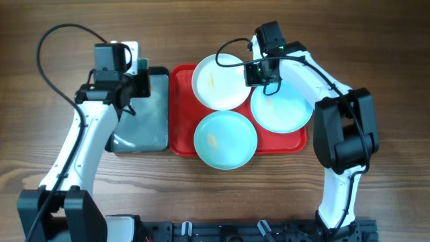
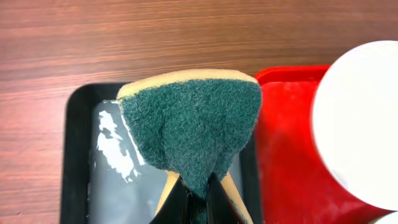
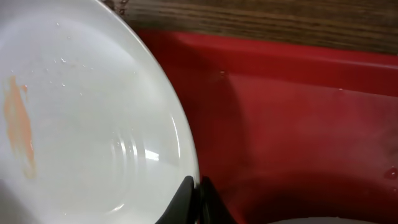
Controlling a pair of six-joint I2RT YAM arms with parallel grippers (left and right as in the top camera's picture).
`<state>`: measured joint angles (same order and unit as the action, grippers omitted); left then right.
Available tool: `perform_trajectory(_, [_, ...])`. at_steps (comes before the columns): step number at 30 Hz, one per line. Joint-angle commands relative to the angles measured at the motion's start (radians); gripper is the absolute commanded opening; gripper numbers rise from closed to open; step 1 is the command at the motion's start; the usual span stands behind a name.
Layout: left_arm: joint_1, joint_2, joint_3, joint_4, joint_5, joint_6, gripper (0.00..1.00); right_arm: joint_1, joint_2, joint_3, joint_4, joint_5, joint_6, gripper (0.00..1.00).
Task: Clean dirty plates on tray and stack at the side
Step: 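Lift the sponge out of the water with the left gripper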
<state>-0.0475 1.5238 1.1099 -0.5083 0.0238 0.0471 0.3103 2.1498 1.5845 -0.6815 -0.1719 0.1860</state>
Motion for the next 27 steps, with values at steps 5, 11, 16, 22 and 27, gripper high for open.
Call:
perform_trajectory(5, [-0.035,-0.005,0.009,0.037,-0.007,0.028,0.04,0.014,0.006,0.004,-0.012,-0.026,0.001,0.04])
perform_trajectory(11, [-0.035,-0.005,0.008,0.038,-0.047,0.028,0.04,0.014,0.006,0.004,-0.013,-0.040,0.001,0.04])
perform_trajectory(16, [-0.035,-0.005,0.008,0.033,-0.078,0.049,0.04,0.014,0.006,0.004,-0.014,-0.040,0.000,0.04])
perform_trajectory(22, [-0.035,-0.005,0.008,0.006,-0.078,0.054,0.04,0.014,0.006,0.004,-0.014,-0.040,0.001,0.04])
perform_trajectory(27, [-0.035,-0.005,0.008,-0.043,-0.078,0.049,0.04,0.014,0.006,0.004,-0.011,-0.087,0.000,0.04])
